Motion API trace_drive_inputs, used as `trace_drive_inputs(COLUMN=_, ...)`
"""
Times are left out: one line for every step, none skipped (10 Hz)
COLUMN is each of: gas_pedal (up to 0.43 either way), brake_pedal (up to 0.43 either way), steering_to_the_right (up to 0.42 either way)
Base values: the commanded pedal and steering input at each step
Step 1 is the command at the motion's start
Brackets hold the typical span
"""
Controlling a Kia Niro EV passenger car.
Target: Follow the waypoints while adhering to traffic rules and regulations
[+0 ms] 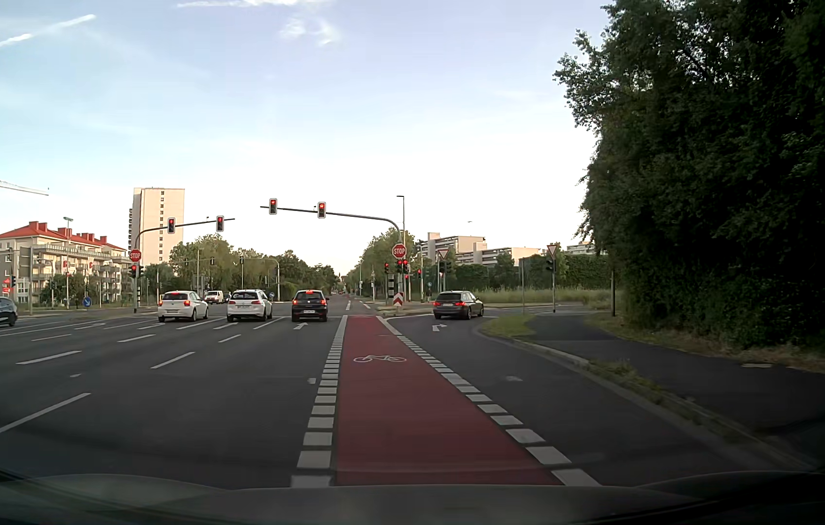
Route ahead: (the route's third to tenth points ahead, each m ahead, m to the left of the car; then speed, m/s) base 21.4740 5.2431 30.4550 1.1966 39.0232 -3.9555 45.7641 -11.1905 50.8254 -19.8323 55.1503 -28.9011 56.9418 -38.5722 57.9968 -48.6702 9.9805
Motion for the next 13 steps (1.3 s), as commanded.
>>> trace_drive_inputs(gas_pedal=0.0, brake_pedal=0.189, steering_to_the_right=0.016)
trace_drive_inputs(gas_pedal=0.0, brake_pedal=0.183, steering_to_the_right=0.016)
trace_drive_inputs(gas_pedal=0.0, brake_pedal=0.152, steering_to_the_right=0.012)
trace_drive_inputs(gas_pedal=0.0, brake_pedal=0.128, steering_to_the_right=0.006)
trace_drive_inputs(gas_pedal=0.0, brake_pedal=0.128, steering_to_the_right=0.005)
trace_drive_inputs(gas_pedal=0.0, brake_pedal=0.134, steering_to_the_right=0.005)
trace_drive_inputs(gas_pedal=0.0, brake_pedal=0.134, steering_to_the_right=0.004)
trace_drive_inputs(gas_pedal=0.0, brake_pedal=0.134, steering_to_the_right=0.001)
trace_drive_inputs(gas_pedal=0.0, brake_pedal=0.14, steering_to_the_right=0.001)
trace_drive_inputs(gas_pedal=0.0, brake_pedal=0.146, steering_to_the_right=0.0)
trace_drive_inputs(gas_pedal=0.0, brake_pedal=0.152, steering_to_the_right=0.0)
trace_drive_inputs(gas_pedal=0.0, brake_pedal=0.165, steering_to_the_right=-0.001)
trace_drive_inputs(gas_pedal=0.0, brake_pedal=0.165, steering_to_the_right=-0.001)
